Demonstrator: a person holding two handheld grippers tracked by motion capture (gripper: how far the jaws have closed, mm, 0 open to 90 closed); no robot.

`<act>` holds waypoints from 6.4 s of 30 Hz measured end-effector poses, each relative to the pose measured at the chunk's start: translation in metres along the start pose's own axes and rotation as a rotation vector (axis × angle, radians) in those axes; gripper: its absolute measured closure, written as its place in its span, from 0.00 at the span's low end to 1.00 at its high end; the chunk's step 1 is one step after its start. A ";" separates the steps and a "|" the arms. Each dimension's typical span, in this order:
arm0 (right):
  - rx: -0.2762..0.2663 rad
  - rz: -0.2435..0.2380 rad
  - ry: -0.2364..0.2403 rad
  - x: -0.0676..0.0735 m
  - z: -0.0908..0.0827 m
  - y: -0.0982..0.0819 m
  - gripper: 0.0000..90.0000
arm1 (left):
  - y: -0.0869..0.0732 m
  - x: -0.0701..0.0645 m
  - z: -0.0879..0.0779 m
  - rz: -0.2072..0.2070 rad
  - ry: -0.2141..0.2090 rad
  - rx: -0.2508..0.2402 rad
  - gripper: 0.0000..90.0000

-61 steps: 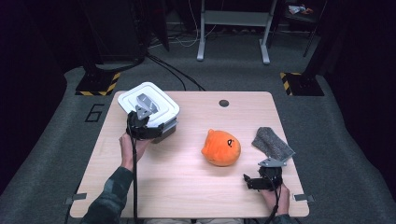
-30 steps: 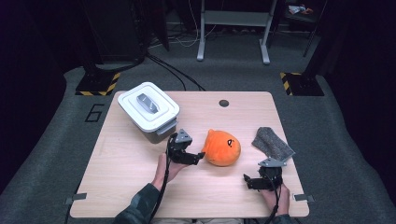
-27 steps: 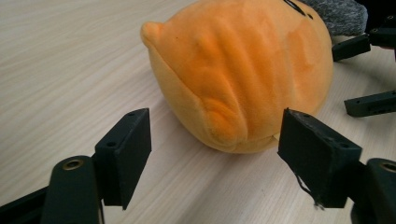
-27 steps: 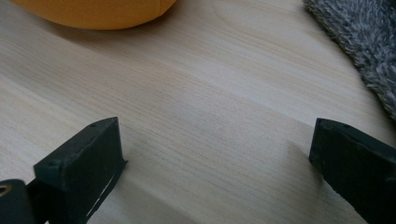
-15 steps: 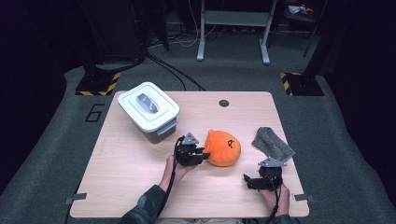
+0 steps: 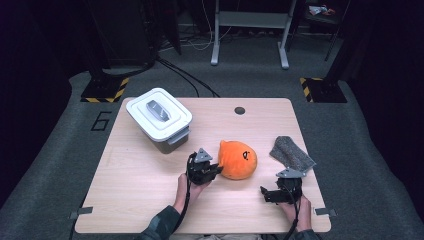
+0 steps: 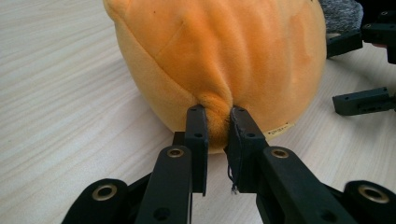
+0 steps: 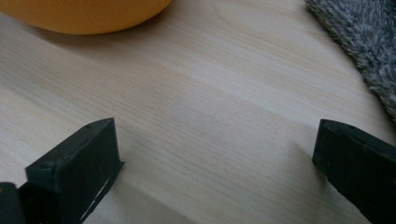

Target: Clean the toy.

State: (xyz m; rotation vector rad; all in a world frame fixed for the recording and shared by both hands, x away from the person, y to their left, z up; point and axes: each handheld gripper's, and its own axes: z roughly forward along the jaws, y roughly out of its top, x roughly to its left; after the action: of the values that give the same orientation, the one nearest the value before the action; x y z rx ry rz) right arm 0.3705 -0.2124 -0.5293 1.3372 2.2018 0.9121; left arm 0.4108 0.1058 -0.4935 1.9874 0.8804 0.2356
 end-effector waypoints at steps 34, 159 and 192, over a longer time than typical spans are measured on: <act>0.096 0.145 -0.137 -0.102 0.022 0.081 0.29 | -0.003 -0.004 -0.001 0.012 -0.010 -0.028 0.88; 0.146 0.005 -0.025 -0.018 0.035 0.133 0.83 | 0.003 -0.015 0.001 0.060 -0.018 -0.041 0.89; 0.037 -0.241 0.096 0.076 0.013 0.191 0.83 | 0.004 -0.018 0.002 0.061 -0.012 -0.051 0.89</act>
State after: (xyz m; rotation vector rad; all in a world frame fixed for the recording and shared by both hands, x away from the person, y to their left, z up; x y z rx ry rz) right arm 0.4626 -0.0778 -0.4029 1.0326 2.3995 0.8640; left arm 0.4003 0.0908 -0.4887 1.9681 0.7989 0.2781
